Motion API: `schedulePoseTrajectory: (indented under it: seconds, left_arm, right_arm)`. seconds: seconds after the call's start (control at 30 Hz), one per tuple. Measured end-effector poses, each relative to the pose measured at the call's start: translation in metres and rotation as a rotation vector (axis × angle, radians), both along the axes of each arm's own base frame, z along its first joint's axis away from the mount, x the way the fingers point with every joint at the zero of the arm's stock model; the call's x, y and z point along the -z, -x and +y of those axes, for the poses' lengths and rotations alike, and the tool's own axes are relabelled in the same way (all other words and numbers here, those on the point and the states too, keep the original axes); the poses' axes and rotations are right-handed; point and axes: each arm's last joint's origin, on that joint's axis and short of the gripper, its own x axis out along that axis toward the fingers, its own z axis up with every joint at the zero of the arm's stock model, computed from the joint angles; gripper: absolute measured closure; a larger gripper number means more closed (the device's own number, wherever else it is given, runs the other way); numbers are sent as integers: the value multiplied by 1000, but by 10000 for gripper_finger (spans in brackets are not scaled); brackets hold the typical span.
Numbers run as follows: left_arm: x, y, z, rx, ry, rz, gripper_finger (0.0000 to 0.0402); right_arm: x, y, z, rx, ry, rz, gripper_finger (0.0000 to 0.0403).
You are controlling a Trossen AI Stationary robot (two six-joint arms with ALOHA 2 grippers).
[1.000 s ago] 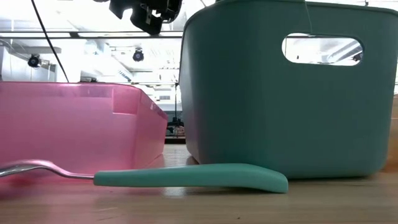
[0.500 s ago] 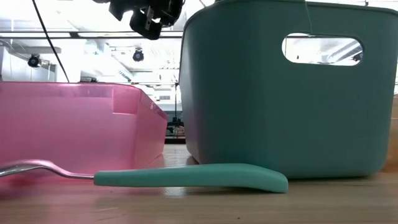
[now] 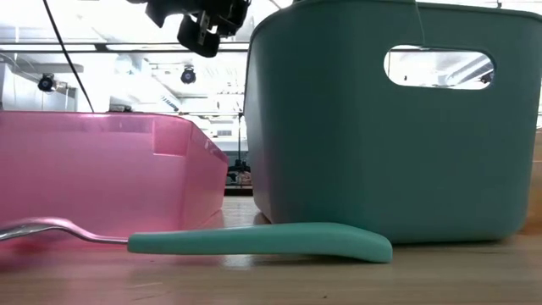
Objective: Pick & Place Food Item
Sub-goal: Put the silver spoon into the pink bin
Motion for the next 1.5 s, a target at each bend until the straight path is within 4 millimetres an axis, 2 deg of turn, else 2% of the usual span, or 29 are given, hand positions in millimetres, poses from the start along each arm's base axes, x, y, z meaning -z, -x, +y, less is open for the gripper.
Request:
schedulePoseTrajectory:
  seconds: [0.07, 0.37, 0.57, 0.73, 0.93, 1.07, 1.27, 1.5]
  left_arm:
    - [0, 0, 0, -8, -13, -7, 401]
    - [1, 0, 3, -59, -27, 2, 401]
    - [2, -1, 4, -83, -75, -11, 401]
    - [-3, 10, 4, -176, -134, 23, 401]
    - [-9, 50, -1, -325, -293, 208, 401]
    - [-10, 77, -13, -411, -399, 355, 401]
    - [-4, 96, -42, -469, -489, 530, 401]
    - [8, 102, -86, -437, -493, 661, 401]
  right_arm:
    - [-5, 1, 0, 16, -11, -18, 343]
    - [-19, 2, 0, 52, -48, -80, 161]
    - [-38, 6, 0, 147, -141, -167, 97]
    - [-58, 12, -1, 239, -236, -259, 85]
    - [-83, 20, -9, 368, -366, -381, 84]
    - [-88, 22, -22, 521, -436, -451, 83]
    - [-70, 16, -47, 773, -575, -471, 83]
    - [-29, -3, -54, 922, -639, -417, 83]
